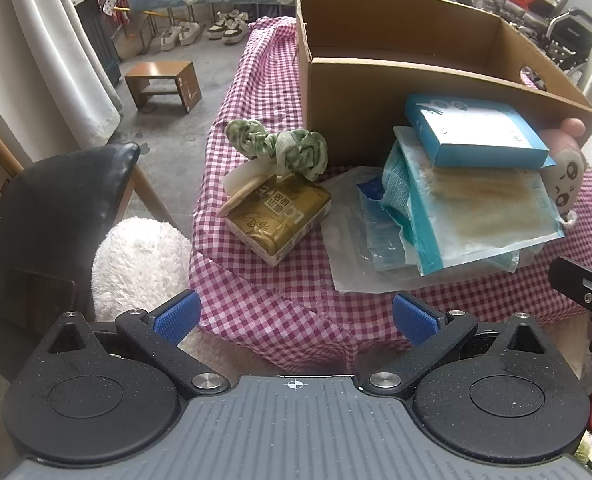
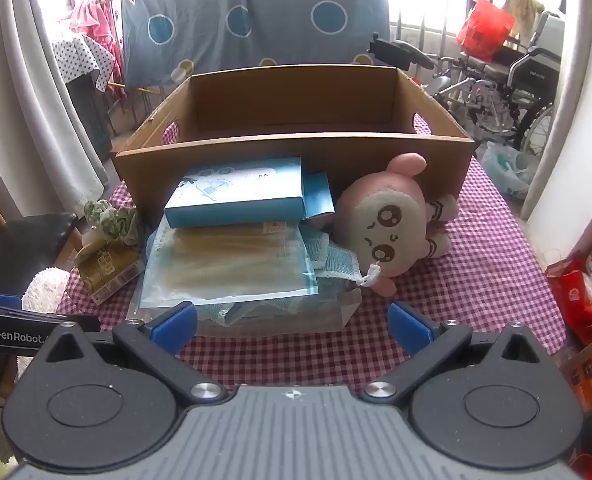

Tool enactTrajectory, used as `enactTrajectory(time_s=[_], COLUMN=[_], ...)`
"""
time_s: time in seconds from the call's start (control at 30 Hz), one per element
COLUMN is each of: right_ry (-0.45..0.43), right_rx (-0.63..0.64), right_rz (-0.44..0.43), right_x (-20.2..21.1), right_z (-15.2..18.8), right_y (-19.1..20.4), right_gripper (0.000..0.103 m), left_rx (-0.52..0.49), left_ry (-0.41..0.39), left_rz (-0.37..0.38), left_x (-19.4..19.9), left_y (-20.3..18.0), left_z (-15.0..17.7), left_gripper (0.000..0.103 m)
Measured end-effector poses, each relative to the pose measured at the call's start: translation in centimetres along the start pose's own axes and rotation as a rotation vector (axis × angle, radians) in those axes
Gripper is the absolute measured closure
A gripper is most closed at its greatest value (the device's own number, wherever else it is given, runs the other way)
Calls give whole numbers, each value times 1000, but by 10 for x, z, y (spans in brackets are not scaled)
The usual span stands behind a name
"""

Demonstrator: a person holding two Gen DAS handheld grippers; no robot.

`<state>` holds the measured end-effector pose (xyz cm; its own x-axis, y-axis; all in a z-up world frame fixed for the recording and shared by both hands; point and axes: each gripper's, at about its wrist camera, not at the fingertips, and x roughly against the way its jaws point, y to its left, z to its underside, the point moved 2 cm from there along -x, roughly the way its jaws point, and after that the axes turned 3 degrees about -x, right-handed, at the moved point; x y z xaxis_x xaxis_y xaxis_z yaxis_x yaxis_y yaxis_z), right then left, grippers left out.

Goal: Organize soft objects

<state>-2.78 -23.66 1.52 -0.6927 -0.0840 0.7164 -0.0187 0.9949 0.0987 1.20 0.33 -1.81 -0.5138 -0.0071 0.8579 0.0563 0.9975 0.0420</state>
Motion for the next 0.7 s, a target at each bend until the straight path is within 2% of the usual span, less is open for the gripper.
enactTrajectory(time_s=[0.7], right_ry=[-1], right_rx=[-3], right_rz=[-6], right_x=[2], right_z=[-1], right_y=[-1], right_gripper=[0], left_rx=[4], left_ry=[-4], left_rz=[-5], left_x=[3], left_y=[0], left_z=[2], left_gripper=[0])
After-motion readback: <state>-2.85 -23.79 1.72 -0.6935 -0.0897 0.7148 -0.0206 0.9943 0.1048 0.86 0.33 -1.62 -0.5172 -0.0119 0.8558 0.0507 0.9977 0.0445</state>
